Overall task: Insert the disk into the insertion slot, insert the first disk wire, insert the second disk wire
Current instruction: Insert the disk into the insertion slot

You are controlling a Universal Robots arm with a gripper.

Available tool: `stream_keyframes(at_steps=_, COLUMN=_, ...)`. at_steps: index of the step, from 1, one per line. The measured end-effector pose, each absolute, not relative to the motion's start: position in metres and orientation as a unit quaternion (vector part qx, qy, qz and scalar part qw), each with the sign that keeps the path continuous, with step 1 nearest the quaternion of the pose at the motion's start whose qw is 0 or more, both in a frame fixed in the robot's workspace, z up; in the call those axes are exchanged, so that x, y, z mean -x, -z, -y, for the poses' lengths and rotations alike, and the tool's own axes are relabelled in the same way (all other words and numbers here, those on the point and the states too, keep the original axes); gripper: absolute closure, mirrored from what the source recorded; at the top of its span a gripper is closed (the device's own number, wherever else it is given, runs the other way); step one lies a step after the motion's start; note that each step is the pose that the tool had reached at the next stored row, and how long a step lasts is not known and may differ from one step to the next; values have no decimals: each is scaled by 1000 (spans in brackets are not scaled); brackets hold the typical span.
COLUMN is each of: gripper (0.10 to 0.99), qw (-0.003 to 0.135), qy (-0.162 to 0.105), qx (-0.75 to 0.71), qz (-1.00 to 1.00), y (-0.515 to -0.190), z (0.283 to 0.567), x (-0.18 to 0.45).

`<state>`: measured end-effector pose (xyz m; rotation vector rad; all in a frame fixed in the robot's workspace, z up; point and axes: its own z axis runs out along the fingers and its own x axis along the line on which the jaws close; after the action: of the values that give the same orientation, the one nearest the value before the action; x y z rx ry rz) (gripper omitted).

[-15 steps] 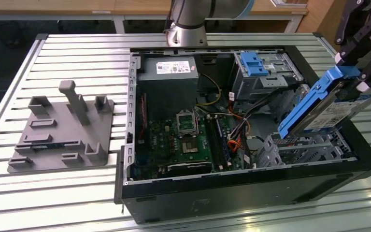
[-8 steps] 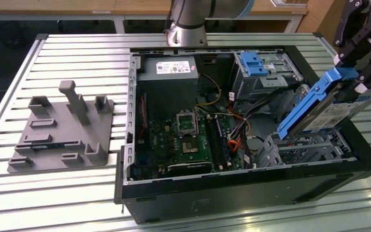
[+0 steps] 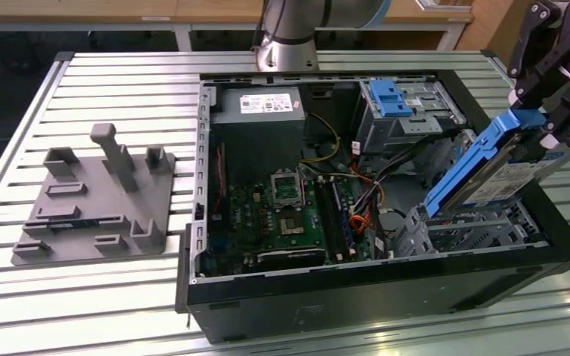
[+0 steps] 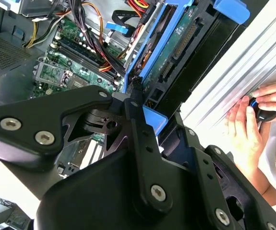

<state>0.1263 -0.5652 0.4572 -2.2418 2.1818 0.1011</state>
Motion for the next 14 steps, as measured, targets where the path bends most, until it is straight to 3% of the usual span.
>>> stream_keyframes(at_steps=14, gripper=722, qw=6, qy=-32, qx=716, qz=-697, y=-450, z=566, x=-126)
